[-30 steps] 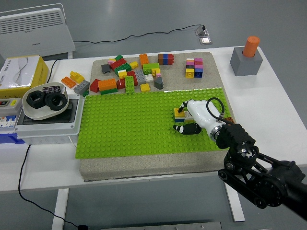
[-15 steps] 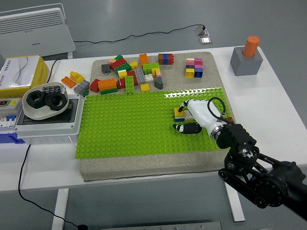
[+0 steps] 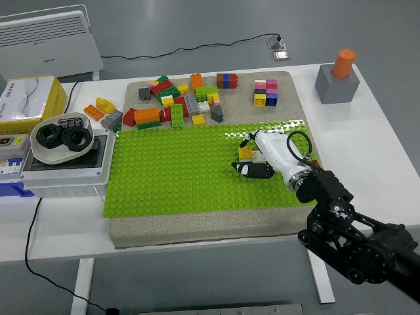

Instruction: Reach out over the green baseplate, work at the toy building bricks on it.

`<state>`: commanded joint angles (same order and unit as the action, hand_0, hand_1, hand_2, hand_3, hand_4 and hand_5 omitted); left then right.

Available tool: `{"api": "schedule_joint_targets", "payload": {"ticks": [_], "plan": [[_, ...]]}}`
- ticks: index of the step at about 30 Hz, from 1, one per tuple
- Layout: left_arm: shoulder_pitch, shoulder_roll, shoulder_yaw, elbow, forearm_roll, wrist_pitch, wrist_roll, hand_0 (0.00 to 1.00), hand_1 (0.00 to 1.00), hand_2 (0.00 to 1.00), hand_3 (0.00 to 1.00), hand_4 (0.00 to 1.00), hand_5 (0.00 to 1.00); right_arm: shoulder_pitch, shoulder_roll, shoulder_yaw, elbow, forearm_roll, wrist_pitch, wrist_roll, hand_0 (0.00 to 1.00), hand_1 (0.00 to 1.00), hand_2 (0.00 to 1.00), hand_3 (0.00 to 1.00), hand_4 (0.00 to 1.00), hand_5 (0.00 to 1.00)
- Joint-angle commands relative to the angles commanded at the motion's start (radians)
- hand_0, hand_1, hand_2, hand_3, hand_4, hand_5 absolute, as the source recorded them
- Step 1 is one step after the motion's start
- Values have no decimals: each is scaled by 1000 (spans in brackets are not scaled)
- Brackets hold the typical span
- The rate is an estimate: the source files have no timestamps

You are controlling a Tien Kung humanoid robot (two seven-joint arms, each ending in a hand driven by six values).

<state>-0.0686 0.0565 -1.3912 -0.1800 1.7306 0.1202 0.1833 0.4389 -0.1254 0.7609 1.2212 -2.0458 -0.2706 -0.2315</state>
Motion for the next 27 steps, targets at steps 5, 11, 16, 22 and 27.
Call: {"api": "schedule_joint_targets", "payload": {"ticks": [5,11,16,22,27], "plan": [[2,0,2,0,-2,-1,0,691,509,406,555,364,295,-63,-40,47,54,93,-88,72,717,696,758,641,766,451],[5,-1,6,0,-10,-4,1,691,506,406,555,364,294,-171,-120,75,151,231,-153,147,694,682,741,641,766,451],[5,0,9,0,-17,-11,2,691,506,406,555,364,294,-210,-137,75,170,340,-188,205,694,682,741,641,766,451],[-3,2,18,0,-14,-28,9,694,513,428,557,369,287,-211,-124,83,179,417,-213,241,414,512,673,641,754,425],[-13,3,34,0,-8,-52,22,694,513,428,557,369,287,-220,-129,103,176,469,-224,268,414,512,673,641,754,425]]}}
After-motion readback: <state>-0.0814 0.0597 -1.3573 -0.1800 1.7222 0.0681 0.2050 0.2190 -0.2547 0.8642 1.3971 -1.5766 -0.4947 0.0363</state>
